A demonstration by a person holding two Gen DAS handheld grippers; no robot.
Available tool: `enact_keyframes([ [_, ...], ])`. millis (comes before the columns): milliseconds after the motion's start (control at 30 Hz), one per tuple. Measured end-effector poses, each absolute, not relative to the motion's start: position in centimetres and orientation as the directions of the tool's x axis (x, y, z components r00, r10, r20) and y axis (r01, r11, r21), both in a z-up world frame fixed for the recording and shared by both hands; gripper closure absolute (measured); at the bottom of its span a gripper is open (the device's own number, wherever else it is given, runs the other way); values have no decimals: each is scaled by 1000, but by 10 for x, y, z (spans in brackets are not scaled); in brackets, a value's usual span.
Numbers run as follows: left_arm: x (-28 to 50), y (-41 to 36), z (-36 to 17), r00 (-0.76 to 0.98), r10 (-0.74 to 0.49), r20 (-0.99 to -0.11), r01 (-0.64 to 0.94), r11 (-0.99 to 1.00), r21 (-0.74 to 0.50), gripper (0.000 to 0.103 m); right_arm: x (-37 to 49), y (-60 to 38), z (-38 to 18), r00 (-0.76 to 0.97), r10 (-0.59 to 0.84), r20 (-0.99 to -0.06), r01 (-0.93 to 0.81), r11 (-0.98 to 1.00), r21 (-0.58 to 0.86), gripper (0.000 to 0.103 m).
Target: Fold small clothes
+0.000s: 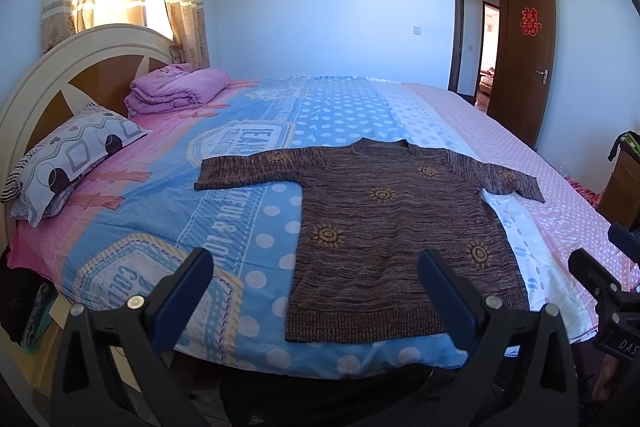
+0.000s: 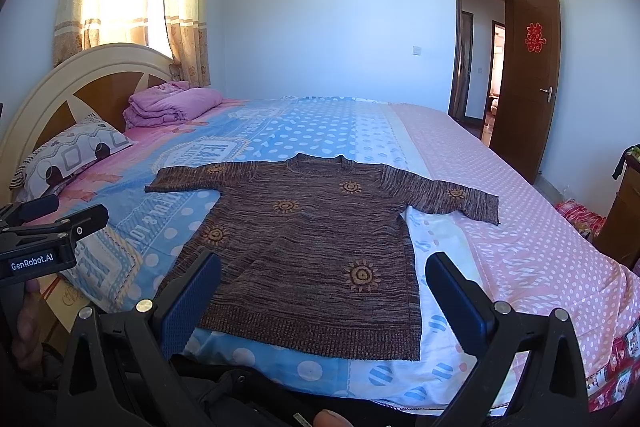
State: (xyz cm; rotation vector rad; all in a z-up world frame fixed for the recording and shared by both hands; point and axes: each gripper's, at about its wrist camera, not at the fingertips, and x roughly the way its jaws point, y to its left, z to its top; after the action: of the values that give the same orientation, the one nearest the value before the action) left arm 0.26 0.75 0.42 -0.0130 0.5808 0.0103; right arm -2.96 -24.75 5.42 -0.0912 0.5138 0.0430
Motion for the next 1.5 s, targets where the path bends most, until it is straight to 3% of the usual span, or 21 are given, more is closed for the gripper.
enact_keyframes([
  [1500, 7, 8, -4, 824, 0, -567, 0, 1000, 0, 0, -24, -248, 45, 852, 36, -522, -81, 995, -63, 1],
])
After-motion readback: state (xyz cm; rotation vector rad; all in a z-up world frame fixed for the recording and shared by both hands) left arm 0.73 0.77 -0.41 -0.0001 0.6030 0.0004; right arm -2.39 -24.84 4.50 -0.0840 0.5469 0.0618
